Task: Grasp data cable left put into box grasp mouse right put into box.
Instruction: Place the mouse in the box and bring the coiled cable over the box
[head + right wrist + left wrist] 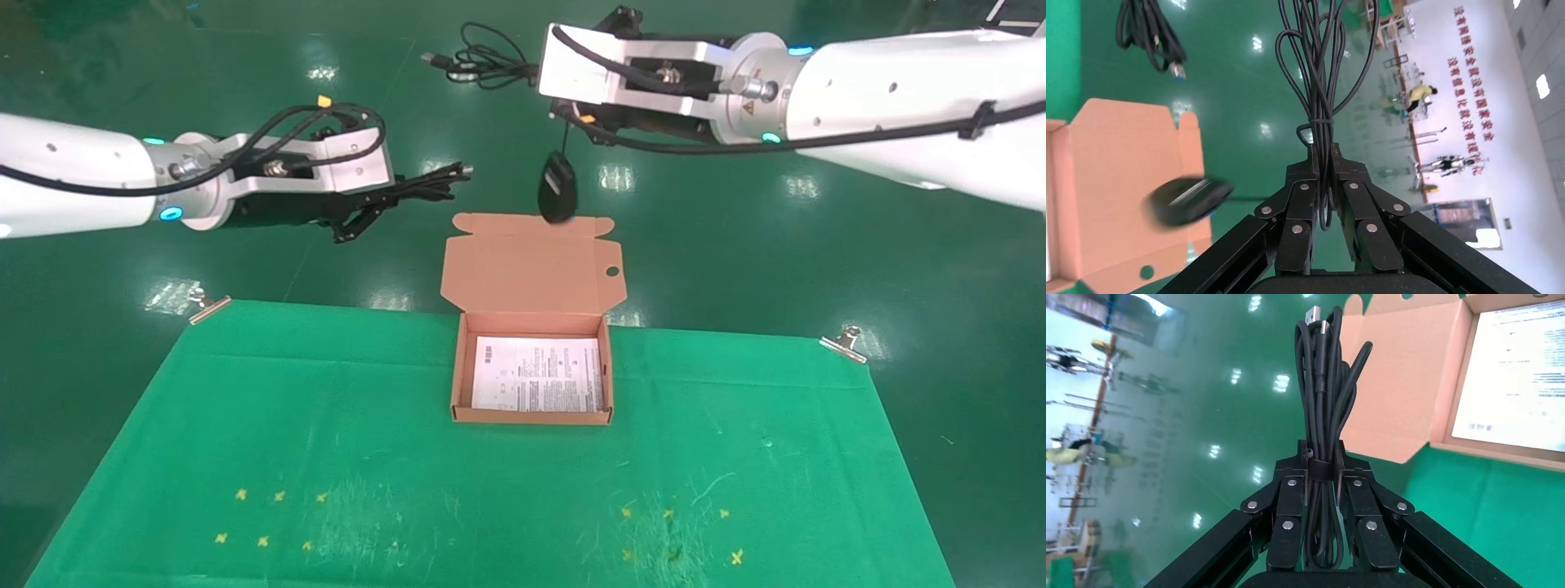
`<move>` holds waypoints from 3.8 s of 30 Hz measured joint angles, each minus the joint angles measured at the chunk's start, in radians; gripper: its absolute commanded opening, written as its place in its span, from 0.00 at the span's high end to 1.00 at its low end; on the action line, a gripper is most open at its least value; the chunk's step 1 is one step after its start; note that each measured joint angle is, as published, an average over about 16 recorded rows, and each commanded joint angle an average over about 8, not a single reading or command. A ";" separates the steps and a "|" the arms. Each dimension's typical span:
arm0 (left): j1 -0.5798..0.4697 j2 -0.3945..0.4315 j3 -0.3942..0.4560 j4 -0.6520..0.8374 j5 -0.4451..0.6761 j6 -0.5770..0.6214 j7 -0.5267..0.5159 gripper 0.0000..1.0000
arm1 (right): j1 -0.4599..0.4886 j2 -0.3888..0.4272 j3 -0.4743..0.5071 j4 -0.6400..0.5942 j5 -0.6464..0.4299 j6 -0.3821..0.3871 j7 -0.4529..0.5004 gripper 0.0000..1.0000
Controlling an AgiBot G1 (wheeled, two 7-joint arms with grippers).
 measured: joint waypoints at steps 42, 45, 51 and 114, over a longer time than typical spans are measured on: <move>0.053 -0.049 0.123 -0.044 0.389 0.049 -0.275 1.00 | -0.167 -0.167 -0.040 -0.309 0.185 0.051 -0.174 1.00; 0.055 -0.048 0.127 -0.054 0.407 0.053 -0.295 1.00 | -0.184 -0.181 -0.046 -0.342 0.215 0.078 -0.174 1.00; 0.060 -0.051 0.128 -0.072 0.417 0.058 -0.314 1.00 | -0.211 -0.192 -0.065 -0.419 0.274 0.134 -0.168 1.00; 0.241 0.285 0.297 0.088 0.245 -0.355 -0.097 1.00 | -0.209 0.278 -0.185 -0.066 0.196 0.101 0.195 0.00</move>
